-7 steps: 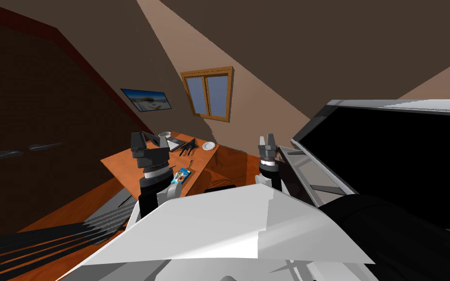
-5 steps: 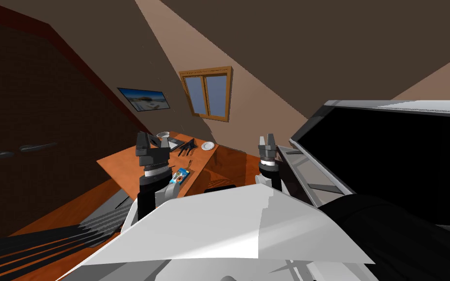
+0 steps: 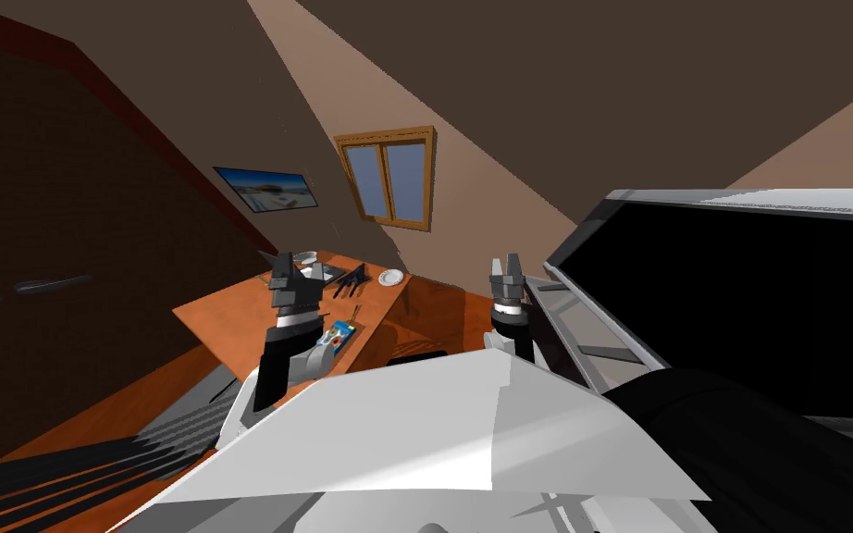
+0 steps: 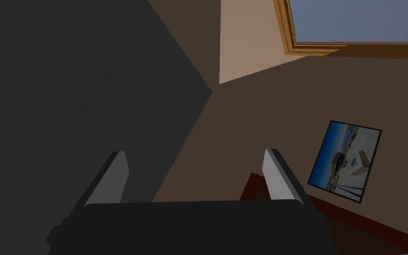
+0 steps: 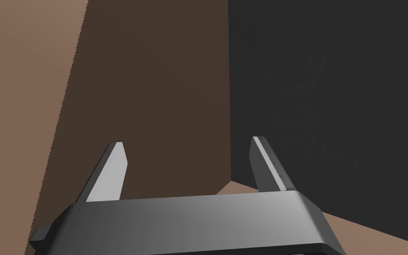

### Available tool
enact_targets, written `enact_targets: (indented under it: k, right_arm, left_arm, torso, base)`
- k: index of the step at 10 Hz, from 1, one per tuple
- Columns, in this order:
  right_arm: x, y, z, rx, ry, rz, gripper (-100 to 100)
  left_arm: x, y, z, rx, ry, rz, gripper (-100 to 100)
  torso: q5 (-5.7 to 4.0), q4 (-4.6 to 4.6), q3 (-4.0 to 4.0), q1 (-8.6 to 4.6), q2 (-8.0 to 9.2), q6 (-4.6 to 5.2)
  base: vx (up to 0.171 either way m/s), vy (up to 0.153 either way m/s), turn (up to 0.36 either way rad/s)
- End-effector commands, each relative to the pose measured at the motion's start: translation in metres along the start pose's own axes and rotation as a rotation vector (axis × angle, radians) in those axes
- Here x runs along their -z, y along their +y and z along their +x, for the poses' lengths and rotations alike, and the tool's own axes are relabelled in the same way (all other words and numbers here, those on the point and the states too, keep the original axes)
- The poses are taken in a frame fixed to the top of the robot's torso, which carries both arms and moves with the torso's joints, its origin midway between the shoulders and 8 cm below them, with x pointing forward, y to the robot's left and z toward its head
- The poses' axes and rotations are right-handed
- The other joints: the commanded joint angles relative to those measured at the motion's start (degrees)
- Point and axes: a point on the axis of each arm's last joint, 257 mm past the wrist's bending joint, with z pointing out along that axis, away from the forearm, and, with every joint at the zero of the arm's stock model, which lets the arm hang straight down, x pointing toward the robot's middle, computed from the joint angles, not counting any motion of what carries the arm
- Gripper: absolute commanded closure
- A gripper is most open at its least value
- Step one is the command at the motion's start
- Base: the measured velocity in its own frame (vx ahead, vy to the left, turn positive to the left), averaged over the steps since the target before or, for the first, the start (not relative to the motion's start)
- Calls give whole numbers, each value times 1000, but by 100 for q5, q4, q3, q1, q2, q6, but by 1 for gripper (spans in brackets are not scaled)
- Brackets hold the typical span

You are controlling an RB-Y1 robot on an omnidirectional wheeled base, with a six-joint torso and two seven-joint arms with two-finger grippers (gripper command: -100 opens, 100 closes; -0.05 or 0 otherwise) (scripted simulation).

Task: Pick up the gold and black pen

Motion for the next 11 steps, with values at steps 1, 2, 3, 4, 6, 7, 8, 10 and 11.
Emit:
enact_targets:
  k: [1,2,3,4,6,7,8,10,11]
  right_arm:
    - [0,0,0,0,0,0,0]
    - [0,0,0,0,0,0,0]
    - [0,0,0,0,0,0,0]
    - [0,0,0,0,0,0,0]
    - [0,0,0,0,0,0,0]
    - [0,0,0,0,0,0,0]
    - [0,0,0,0,0,0,0]
    - [0,0,0,0,0,0,0]
    - [0,0,0,0,0,0,0]
  left_arm:
    - [-1,21,-6,5,-1,-60,-100]
    - [-2,35,-13,11,-5,-96,-100]
    - [-1,40,-13,11,-6,-112,-100]
    - [-2,58,-23,18,-16,-162,-100]
    - [0,78,-33,26,-30,-220,-100]
    - [0,79,-33,26,-31,-226,-100]
    - [2,97,-45,36,-49,-273,-100]
    - [5,117,-58,49,-72,-329,-100]
    - [7,122,-58,49,-75,-351,-100]
  torso:
    - [0,0,0,0,0,0]
    - [0,0,-1,-2,-2,1]
    - [-1,-1,-2,-5,-4,1]
    - [0,-1,-2,-2,-3,-1]
    - [0,-2,-5,-2,-9,1]
    - [0,-2,-4,-2,-7,0]
    - [0,-1,-1,2,-2,-1]
    - [1,-1,-2,3,-4,0]
    - [1,-2,-5,3,-8,0]
  base:
    - [14,-26,-28]
    - [17,-36,-68]
    - [17,-27,-19]
    - [22,-24,-32]
    - [29,-29,-37]
    - [11,-11,3]
    - [21,-14,-42]
    - [27,-14,-28]
    - [33,-17,-19]
